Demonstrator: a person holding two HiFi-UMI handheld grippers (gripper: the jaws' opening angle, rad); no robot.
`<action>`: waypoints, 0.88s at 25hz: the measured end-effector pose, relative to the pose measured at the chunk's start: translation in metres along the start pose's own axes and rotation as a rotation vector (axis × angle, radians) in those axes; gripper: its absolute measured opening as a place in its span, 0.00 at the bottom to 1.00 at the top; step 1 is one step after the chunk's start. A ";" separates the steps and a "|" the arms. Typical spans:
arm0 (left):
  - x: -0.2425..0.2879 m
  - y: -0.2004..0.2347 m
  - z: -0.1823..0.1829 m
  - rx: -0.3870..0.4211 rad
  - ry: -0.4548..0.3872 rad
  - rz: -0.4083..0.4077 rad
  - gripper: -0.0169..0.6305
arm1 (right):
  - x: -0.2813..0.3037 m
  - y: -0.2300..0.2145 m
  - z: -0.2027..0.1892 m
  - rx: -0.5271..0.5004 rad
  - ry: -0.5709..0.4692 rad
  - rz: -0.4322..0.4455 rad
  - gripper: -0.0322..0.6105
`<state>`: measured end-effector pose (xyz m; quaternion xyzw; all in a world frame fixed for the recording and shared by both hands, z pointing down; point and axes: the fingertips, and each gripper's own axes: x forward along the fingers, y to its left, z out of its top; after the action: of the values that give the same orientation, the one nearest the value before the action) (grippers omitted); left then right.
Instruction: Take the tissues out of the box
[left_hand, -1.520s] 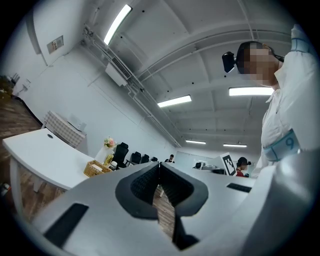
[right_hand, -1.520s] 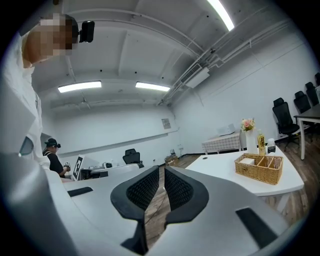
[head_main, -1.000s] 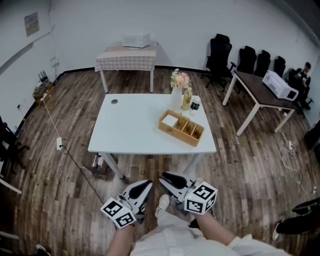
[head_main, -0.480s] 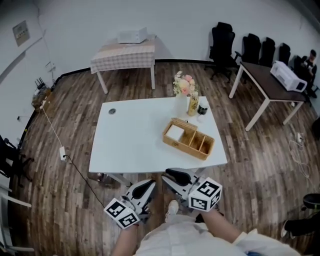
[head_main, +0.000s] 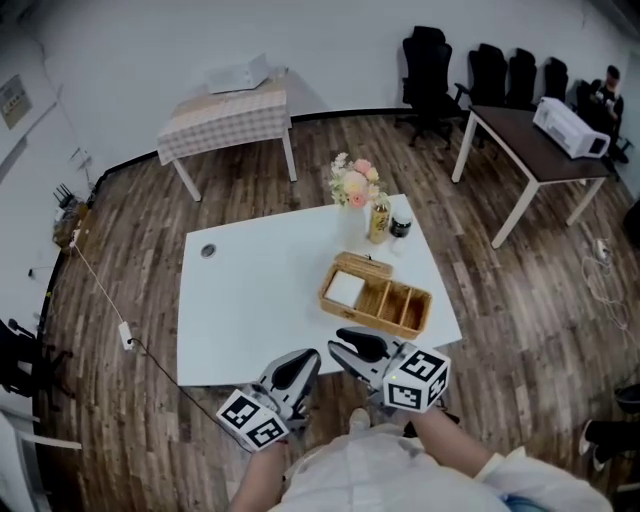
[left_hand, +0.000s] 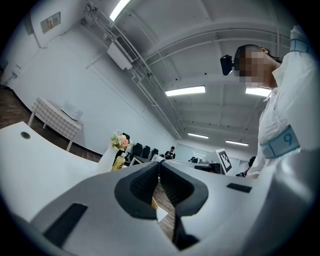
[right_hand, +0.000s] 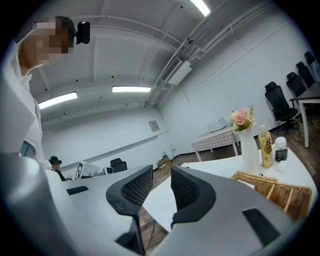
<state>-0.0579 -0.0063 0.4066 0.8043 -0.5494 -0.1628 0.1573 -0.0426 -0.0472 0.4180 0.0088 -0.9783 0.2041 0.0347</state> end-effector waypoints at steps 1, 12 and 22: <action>0.005 0.004 0.001 -0.003 0.005 -0.005 0.03 | 0.001 -0.007 0.000 0.007 0.004 -0.015 0.23; 0.046 0.045 -0.013 -0.049 0.128 -0.131 0.03 | 0.006 -0.097 -0.020 0.119 0.060 -0.257 0.26; 0.063 0.095 -0.004 -0.095 0.220 -0.249 0.03 | 0.035 -0.174 -0.043 0.302 0.068 -0.506 0.38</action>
<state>-0.1139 -0.0983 0.4457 0.8707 -0.4169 -0.1177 0.2329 -0.0692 -0.1899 0.5294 0.2504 -0.9019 0.3325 0.1155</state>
